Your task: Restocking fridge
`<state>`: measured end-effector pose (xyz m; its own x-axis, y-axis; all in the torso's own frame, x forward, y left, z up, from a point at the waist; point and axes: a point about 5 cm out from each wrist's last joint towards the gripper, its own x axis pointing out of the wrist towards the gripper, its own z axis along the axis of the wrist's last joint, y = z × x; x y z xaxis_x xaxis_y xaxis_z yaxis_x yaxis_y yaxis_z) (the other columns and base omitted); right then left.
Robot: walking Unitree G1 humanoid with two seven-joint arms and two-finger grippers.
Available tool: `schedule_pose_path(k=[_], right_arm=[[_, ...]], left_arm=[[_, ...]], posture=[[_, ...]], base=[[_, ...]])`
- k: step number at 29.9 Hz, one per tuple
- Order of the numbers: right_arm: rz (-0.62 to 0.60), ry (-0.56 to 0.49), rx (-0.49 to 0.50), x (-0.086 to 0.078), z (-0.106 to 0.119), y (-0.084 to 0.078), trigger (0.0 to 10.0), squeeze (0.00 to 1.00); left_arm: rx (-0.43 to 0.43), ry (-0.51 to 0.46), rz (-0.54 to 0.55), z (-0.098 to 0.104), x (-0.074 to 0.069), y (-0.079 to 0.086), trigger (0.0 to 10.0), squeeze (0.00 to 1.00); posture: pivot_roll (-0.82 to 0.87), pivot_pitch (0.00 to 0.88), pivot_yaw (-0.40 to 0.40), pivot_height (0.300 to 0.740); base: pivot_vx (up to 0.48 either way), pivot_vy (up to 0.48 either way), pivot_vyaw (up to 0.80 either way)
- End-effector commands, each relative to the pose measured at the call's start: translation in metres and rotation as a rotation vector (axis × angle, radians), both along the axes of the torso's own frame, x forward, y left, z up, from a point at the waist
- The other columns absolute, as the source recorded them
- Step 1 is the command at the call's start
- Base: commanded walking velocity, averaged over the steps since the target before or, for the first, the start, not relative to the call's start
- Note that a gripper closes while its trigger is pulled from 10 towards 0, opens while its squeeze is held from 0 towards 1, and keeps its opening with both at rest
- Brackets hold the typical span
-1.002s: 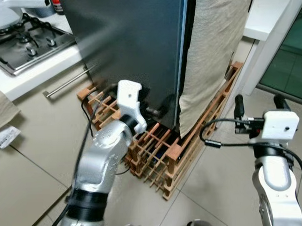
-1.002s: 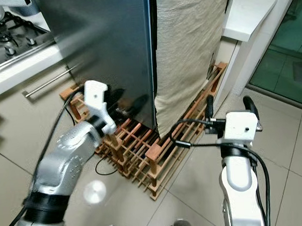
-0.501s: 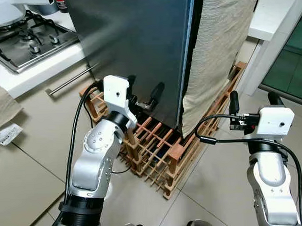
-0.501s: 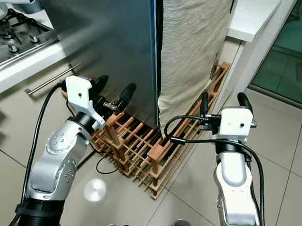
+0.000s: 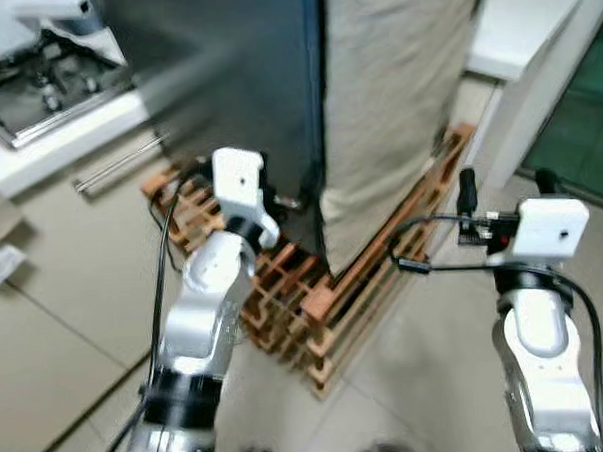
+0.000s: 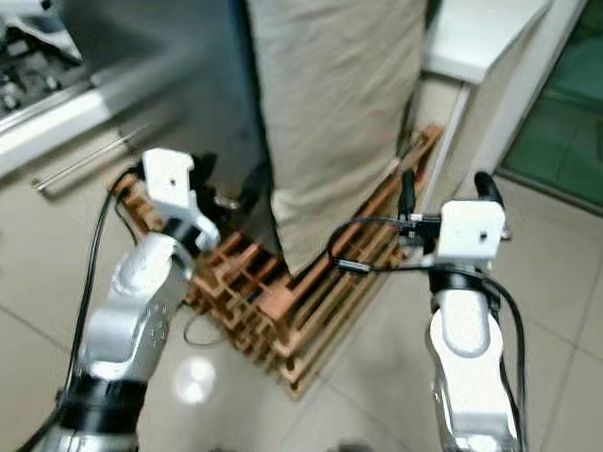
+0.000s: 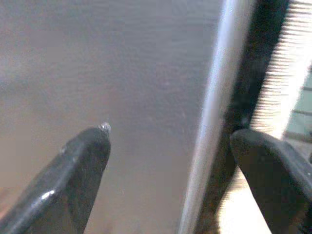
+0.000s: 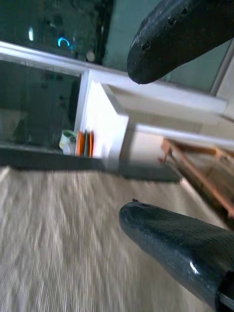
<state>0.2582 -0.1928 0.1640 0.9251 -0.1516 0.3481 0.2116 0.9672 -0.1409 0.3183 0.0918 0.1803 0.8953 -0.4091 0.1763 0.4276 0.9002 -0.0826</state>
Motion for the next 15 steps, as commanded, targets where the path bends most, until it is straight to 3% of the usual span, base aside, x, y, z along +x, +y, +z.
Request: schedule_pose_path(k=[1,5,11,15], right_arm=[[0.015,0.01,0.011,-0.001,-0.003,0.005,10.0,0.43],[0.012,0.018,0.008,-0.002,-0.006,0.004,10.0,0.43],[0.011,0.033,0.006,-0.001,-0.011,0.003,10.0,0.43],[0.012,0.039,0.008,0.002,-0.013,0.002,10.0,0.43]], left_arm=[[0.0,-0.014,0.015,0.003,0.0,0.007,10.0,0.0],[-0.008,-0.023,0.021,0.007,-0.005,0.015,10.0,0.0],[0.054,-0.027,-0.059,0.008,-0.019,0.021,10.0,0.0],[0.035,-0.005,-0.108,0.004,-0.023,0.019,10.0,0.0]], posture=[[-0.22,0.088,0.078,0.732],[-0.21,0.084,0.079,0.732],[-0.19,0.071,0.082,0.732],[-0.18,0.062,0.081,0.732]], base=[[0.0,0.0,0.0],[0.0,0.0,0.0],[0.0,0.0,0.0],[0.0,0.0,0.0]])
